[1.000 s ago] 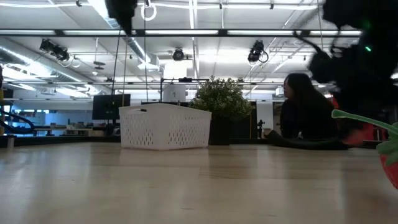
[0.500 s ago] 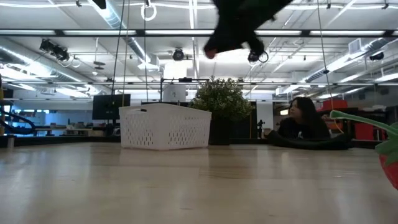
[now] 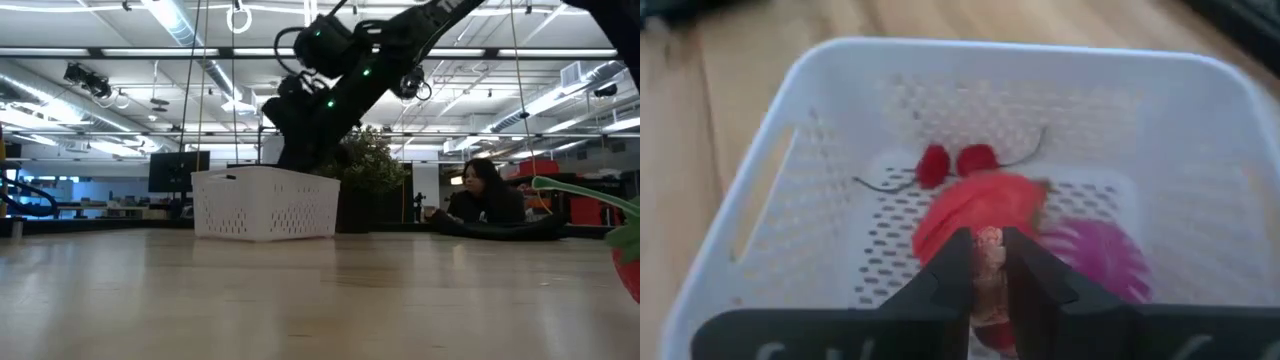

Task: Pick and placing Produce into tupperware
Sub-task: Put the pink peach into the white basket

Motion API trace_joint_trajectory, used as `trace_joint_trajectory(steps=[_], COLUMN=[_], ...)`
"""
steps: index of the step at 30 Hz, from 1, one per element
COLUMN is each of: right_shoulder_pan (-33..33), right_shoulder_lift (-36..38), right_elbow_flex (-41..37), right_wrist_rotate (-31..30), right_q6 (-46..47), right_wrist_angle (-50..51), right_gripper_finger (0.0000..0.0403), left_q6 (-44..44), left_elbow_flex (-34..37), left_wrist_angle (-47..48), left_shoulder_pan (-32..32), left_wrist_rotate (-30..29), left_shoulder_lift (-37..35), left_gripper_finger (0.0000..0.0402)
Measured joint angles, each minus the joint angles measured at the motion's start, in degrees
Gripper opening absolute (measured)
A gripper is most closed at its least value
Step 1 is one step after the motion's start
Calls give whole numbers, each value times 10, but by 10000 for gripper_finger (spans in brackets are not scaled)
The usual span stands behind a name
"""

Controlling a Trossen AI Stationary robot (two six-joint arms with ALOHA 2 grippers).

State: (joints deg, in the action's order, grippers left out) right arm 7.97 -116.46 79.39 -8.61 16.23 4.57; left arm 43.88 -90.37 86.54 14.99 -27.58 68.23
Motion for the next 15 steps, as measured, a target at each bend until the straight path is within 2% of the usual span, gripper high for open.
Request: trace_joint_trajectory(steps=[4,10,15], right_shoulder_pan=[10,18,18], right_shoulder_lift=[-26,-28,9], right_elbow_flex=[29,44,44], right_wrist_rotate=[53,57,56], right_q6=[-20,-30,-43], right_wrist_angle=[-1,2,14], right_gripper_finger=[68,124,161], left_q6=[-1,-2,3], left_elbow_flex=[0,0,0], left_wrist_angle=[3,4,5], left_shoulder_pan=[1,1,1], left_wrist_rotate=[-3,-13,-13], left_shoulder_lift=[0,0,0], left_gripper_finger=[19,20,10])
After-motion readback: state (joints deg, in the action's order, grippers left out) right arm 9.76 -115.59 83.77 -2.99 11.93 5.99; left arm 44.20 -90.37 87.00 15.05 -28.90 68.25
